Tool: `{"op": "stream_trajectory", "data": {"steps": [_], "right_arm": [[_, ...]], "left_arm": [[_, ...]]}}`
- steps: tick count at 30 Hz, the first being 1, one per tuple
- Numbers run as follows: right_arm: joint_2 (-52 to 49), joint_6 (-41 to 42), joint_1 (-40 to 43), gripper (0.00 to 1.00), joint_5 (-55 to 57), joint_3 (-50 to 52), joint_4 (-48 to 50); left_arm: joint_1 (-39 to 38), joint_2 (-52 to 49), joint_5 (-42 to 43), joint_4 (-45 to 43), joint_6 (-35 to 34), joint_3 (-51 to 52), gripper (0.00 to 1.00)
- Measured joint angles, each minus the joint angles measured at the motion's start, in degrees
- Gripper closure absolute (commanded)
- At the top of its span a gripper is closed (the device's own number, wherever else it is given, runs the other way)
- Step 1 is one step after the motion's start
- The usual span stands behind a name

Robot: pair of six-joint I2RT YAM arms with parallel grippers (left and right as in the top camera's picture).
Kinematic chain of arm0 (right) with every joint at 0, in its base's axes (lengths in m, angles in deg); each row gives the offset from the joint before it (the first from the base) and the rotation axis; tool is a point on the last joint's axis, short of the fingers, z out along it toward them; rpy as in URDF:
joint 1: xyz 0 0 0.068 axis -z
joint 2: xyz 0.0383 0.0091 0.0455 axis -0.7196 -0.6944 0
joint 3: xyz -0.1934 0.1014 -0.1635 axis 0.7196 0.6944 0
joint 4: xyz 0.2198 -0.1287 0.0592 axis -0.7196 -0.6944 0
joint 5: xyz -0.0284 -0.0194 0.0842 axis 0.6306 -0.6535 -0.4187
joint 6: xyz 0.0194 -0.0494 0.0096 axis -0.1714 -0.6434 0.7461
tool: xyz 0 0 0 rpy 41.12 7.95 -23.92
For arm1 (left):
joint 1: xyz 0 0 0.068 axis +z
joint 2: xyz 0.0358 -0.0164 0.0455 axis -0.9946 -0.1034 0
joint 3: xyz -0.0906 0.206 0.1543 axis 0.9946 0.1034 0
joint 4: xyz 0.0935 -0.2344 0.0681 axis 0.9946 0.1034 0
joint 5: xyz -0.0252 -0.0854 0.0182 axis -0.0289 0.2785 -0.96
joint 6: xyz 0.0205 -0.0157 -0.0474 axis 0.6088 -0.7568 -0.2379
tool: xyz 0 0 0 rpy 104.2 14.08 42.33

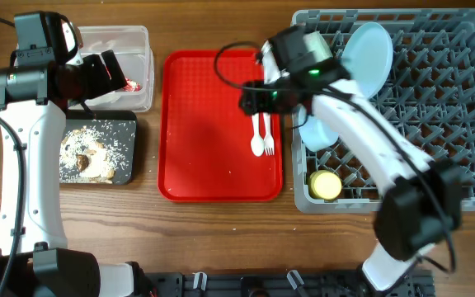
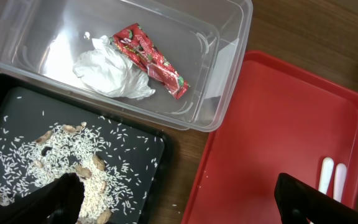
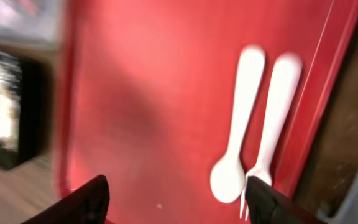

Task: Sort waste into correct bins and load items into the dishwasher rack
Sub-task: 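Reach right gripper to the white fork on the red tray and grasp it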

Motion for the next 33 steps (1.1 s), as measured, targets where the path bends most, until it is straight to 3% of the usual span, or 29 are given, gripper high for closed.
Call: {"op": "stream_trajectory", "data": {"steps": [6, 17, 33], "right_arm": [[-5.51, 4.39, -1.7, 0.44, 4.68, 0.22, -3.54], [-5.88, 9.03, -3.63, 0.59, 15.19, 0.33, -4.63], [-11.39, 7.89, -3.61, 0.6, 17.99, 0.92, -2.97]], "left_arm": [[0.02, 0.0, 0.0, 0.0, 0.0, 0.0, 0.0], [0.02, 0.02, 0.0, 0.0, 0.0, 0.0, 0.0], [0.02, 0.0, 0.0, 0.0, 0.0, 0.0, 0.0]]}}
